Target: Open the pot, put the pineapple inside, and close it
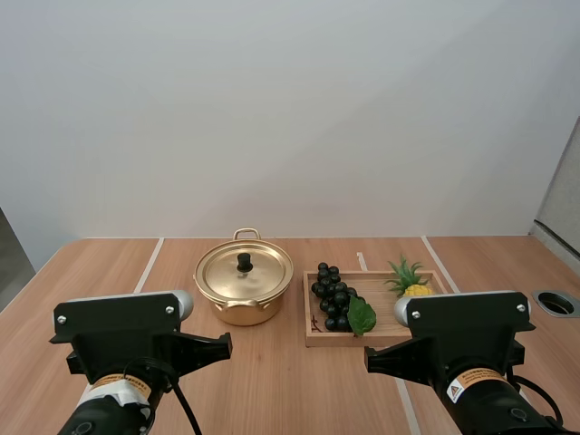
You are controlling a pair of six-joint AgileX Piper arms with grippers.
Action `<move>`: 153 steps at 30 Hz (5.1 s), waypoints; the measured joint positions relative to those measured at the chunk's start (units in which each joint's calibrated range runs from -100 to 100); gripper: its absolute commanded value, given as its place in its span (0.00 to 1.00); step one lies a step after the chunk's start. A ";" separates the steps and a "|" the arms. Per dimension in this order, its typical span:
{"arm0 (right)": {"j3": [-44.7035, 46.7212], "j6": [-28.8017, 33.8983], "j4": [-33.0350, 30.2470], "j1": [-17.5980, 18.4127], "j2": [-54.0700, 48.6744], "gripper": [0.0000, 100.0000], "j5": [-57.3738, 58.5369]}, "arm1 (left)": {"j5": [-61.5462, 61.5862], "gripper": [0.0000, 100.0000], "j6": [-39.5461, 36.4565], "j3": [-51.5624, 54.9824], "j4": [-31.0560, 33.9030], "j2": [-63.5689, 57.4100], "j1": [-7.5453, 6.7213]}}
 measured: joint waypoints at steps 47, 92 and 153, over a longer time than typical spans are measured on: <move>-51.22 0.00 -3.38 -0.12 13.31 0.00 -23.58 | -40.02 0.00 7.04 -51.31 2.92 13.67 3.09; -100.16 -9.28 -6.05 -1.97 80.04 0.00 67.69 | 66.67 0.00 32.23 -101.79 -19.72 82.16 3.09; -79.17 -9.28 -5.77 -1.97 80.14 0.00 67.40 | 44.63 0.85 38.69 -74.00 -16.82 101.55 -1.50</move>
